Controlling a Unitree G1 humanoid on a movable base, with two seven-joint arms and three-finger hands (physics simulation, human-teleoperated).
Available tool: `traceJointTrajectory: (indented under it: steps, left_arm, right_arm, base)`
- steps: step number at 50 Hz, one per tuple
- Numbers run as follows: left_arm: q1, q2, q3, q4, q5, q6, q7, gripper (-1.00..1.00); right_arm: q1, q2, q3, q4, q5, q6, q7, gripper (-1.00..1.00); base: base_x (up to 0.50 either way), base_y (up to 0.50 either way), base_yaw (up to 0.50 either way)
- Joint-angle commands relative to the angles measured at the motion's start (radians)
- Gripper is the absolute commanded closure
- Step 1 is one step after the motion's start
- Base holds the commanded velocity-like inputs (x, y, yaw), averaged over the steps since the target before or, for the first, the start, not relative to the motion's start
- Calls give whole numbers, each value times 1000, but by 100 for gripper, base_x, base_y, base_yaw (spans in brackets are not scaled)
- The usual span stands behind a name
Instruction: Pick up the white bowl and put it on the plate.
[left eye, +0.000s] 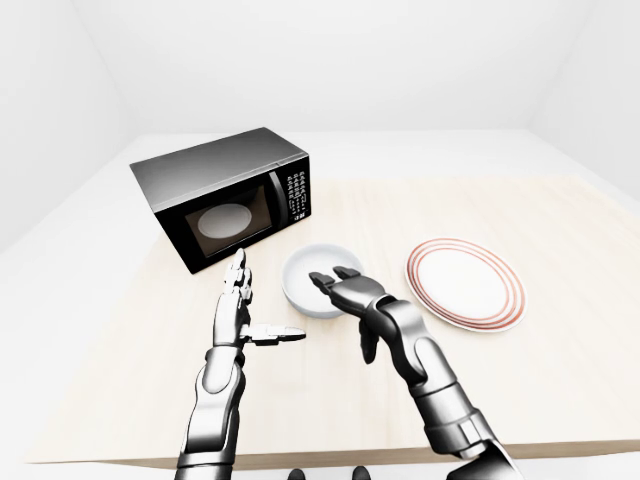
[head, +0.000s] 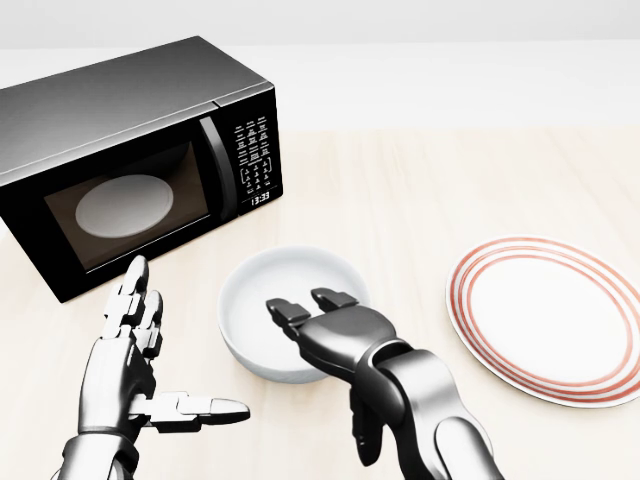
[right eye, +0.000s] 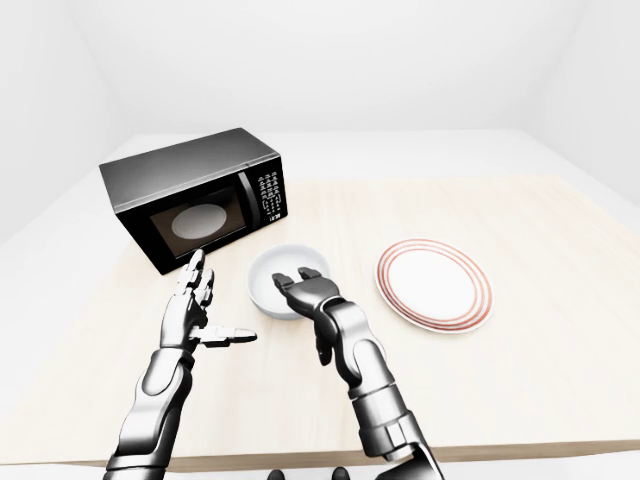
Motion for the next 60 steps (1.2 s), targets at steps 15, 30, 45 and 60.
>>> traceJointTrajectory:
  steps: [15, 30, 45, 60]
  left_arm:
    - [0, 0, 0, 0, 0, 0, 0, -100]
    - [0, 0, 0, 0, 0, 0, 0, -100]
    - [0, 0, 0, 0, 0, 0, 0, -100]
    - [0, 0, 0, 0, 0, 0, 0, -100]
  right_arm:
    - [-22, -11, -8, 86, -20, 0, -57, -100]
    - [-36, -13, -8, 129, -34, 0, -81, -100]
    - [-65, -21, -17, 171, -44, 0, -99, -100]
    - [-84, -15, -9, 249, -74, 0, -154, -100]
  base:
    - [0, 0, 0]
    - [0, 0, 0]
    - [0, 0, 0]
    - [0, 0, 0]
